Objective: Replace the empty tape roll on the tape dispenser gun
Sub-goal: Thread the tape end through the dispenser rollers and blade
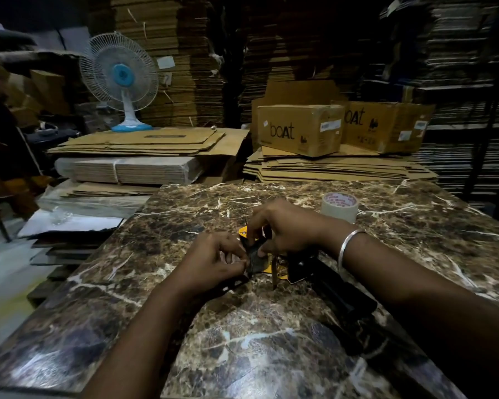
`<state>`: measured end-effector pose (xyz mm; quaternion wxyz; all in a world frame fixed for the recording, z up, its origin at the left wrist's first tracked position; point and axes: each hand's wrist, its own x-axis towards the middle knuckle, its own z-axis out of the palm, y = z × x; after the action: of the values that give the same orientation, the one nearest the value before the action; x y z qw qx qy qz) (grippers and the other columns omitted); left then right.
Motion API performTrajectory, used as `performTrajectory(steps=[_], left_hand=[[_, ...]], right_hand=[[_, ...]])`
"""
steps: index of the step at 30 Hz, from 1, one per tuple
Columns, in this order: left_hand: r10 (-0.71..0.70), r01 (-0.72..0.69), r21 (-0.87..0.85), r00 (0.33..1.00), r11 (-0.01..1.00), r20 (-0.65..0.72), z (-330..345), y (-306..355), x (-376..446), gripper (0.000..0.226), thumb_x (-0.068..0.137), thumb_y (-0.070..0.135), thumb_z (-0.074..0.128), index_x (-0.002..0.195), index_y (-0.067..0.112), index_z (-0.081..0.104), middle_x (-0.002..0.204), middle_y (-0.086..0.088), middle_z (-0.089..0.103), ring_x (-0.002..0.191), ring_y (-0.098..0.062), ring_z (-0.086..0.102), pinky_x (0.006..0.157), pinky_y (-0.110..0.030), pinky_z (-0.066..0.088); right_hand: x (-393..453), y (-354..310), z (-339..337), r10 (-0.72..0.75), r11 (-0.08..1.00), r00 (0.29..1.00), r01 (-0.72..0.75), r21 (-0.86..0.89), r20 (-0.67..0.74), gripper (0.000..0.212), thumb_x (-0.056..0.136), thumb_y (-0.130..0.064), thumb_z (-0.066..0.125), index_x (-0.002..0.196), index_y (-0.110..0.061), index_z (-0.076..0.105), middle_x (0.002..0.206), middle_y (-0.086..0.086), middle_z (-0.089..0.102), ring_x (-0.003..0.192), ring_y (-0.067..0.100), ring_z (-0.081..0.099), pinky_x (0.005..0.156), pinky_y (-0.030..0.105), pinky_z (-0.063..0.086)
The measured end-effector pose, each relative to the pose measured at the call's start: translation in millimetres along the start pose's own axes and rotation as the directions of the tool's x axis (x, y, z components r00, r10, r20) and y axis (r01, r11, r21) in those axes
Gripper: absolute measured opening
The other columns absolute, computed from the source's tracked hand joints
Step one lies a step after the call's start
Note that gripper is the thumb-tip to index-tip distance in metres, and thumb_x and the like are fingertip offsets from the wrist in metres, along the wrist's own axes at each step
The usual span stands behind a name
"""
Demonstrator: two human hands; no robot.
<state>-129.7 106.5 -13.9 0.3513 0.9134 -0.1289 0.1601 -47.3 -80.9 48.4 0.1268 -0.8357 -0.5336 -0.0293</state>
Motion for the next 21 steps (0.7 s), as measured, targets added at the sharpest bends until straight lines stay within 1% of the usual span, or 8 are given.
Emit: performTrajectory(steps=[3,6,8,10,13,16,19,21], left_hand=[[-0.113,0.113,-0.014,0.993,0.993,-0.011,3,2,-1,0.014,0.075,0.007,0.075,0.075,0.02,0.08,0.077,0.003,0.077,0.075,-0.011,0.071,0.069,-0.031,0.056],[-0.146,0.147,-0.071,0.989,0.987,0.023,3,4,-1,0.007,0.074,0.011,0.081,0.077,0.018,0.08,0.074,0.003,0.078,0.072,-0.007,0.072,0.07,-0.027,0.057],[-0.158,0.163,-0.162,0.986,0.973,0.047,2,7,-3,0.011,0.07,0.018,0.088,0.076,0.013,0.079,0.072,-0.002,0.077,0.069,-0.009,0.073,0.065,-0.023,0.057],[-0.204,0.203,-0.233,0.979,0.951,0.02,6,10,-4,0.017,0.064,0.022,0.092,0.07,0.014,0.078,0.068,-0.001,0.076,0.063,-0.008,0.072,0.055,-0.017,0.053],[-0.281,0.261,-0.219,0.958,0.94,-0.064,15,10,-2,0.023,0.057,0.025,0.095,0.067,0.014,0.076,0.065,0.0,0.075,0.058,-0.006,0.07,0.051,-0.014,0.049],[-0.285,0.265,-0.184,0.954,0.947,-0.092,22,8,2,0.021,0.06,0.023,0.094,0.066,0.015,0.075,0.062,0.002,0.073,0.054,-0.002,0.065,0.05,-0.013,0.048],[-0.265,0.237,-0.241,0.96,0.941,-0.088,26,4,2,0.016,0.065,0.017,0.091,0.065,0.017,0.075,0.056,0.006,0.071,0.052,0.0,0.063,0.049,-0.012,0.045],[-0.266,0.23,-0.292,0.96,0.928,-0.089,25,3,1,0.013,0.068,0.014,0.089,0.068,0.016,0.076,0.057,0.002,0.071,0.052,-0.002,0.064,0.049,-0.013,0.045]], right_hand=[[-3,3,2,0.025,0.999,0.999,-0.023,0.049,-0.036,0.023,0.073,-0.019,0.085,0.082,-0.028,0.065,0.08,-0.009,0.065,0.075,0.007,0.06,0.062,0.016,0.042],[-4,4,5,0.047,0.997,0.998,-0.044,0.058,-0.049,0.021,0.074,-0.019,0.084,0.078,-0.026,0.065,0.078,-0.008,0.066,0.074,0.006,0.06,0.065,0.024,0.047],[-4,3,6,0.059,0.996,0.997,-0.055,0.067,-0.054,0.018,0.074,-0.018,0.084,0.077,-0.024,0.067,0.078,-0.007,0.067,0.073,0.004,0.059,0.066,0.025,0.048],[-4,4,7,0.071,0.995,0.996,-0.066,0.075,-0.058,0.016,0.074,-0.018,0.084,0.077,-0.021,0.069,0.078,-0.006,0.067,0.073,0.004,0.059,0.065,0.024,0.047],[-5,5,8,0.085,0.993,0.994,-0.079,0.089,-0.066,0.016,0.074,-0.018,0.084,0.076,-0.021,0.069,0.076,-0.007,0.066,0.071,0.005,0.058,0.064,0.026,0.047],[-4,6,10,0.091,0.992,0.992,-0.082,0.094,-0.093,0.015,0.073,-0.019,0.085,0.075,-0.021,0.07,0.073,-0.008,0.064,0.069,0.003,0.056,0.063,0.026,0.044],[-5,9,11,0.093,0.99,0.99,-0.081,0.114,-0.105,0.014,0.073,-0.019,0.085,0.076,-0.019,0.071,0.073,-0.008,0.064,0.068,0.0,0.055,0.063,0.026,0.045],[-8,11,11,0.099,0.986,0.99,-0.084,0.143,-0.099,0.011,0.076,-0.019,0.083,0.079,-0.017,0.072,0.077,-0.007,0.067,0.072,0.0,0.057,0.065,0.026,0.047]])
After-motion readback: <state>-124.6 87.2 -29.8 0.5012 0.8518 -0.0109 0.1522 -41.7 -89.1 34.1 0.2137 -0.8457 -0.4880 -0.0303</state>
